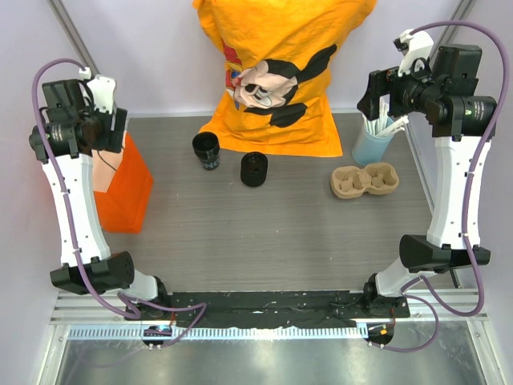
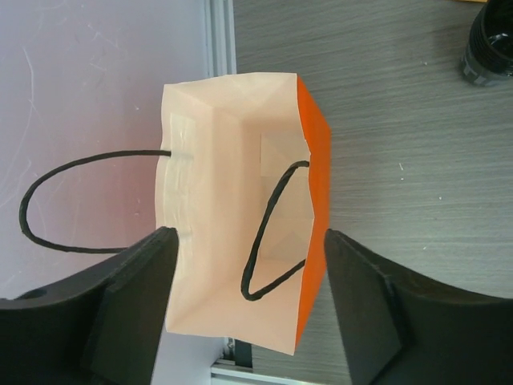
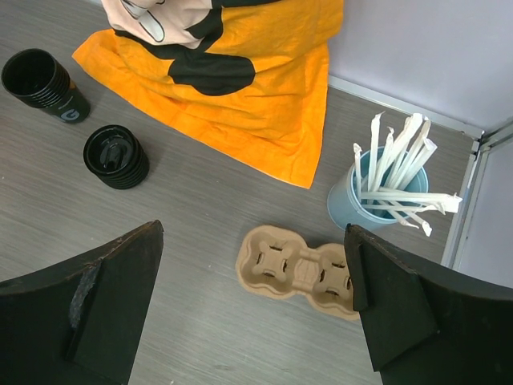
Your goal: Pack the takeout coffee
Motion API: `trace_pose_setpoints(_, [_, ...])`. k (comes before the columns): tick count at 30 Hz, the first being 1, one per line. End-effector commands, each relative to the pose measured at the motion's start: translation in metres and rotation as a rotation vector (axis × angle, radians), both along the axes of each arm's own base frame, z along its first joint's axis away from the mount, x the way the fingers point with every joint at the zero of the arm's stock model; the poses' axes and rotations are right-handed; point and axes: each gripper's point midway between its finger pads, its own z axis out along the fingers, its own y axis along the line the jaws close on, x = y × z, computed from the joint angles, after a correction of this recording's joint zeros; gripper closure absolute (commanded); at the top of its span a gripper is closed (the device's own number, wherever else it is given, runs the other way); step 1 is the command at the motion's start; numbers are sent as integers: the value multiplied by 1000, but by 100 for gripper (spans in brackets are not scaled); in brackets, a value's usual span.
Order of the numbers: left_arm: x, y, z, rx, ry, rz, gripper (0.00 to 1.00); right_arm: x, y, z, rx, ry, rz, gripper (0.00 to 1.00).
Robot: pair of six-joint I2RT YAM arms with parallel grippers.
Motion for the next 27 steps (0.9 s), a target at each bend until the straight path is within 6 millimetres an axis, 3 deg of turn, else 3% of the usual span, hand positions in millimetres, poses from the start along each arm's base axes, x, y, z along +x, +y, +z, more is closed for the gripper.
trace_pose_setpoints(1, [6,0,2,-22,-33,-27,37,1,4,10,6,-40,21,0])
trace_pose_setpoints(4, [6,-3,-3,-42,-22,-45,54,-1,4,10,7,-42,17,0])
trace_pose_setpoints(8, [4,-8,-4,-54,-22,-67,61,-1,4,9,8,-44,12,0])
trace_pose_setpoints(12, [3,-13,-5,-73,-22,-92,84,-2,3,10,8,-48,7,0])
trace_pose_setpoints(15, [0,-21,-2,-95,-29,-119,95,-2,3,12,9,-52,6,0])
trace_pose_setpoints(21, [-4,-48,4,-178,-51,-218,100,-1,3,12,12,-56,6,0])
trace_pose_setpoints(27, [-8,-94,-4,-239,-23,-354,100,0,5,13,21,-62,16,0])
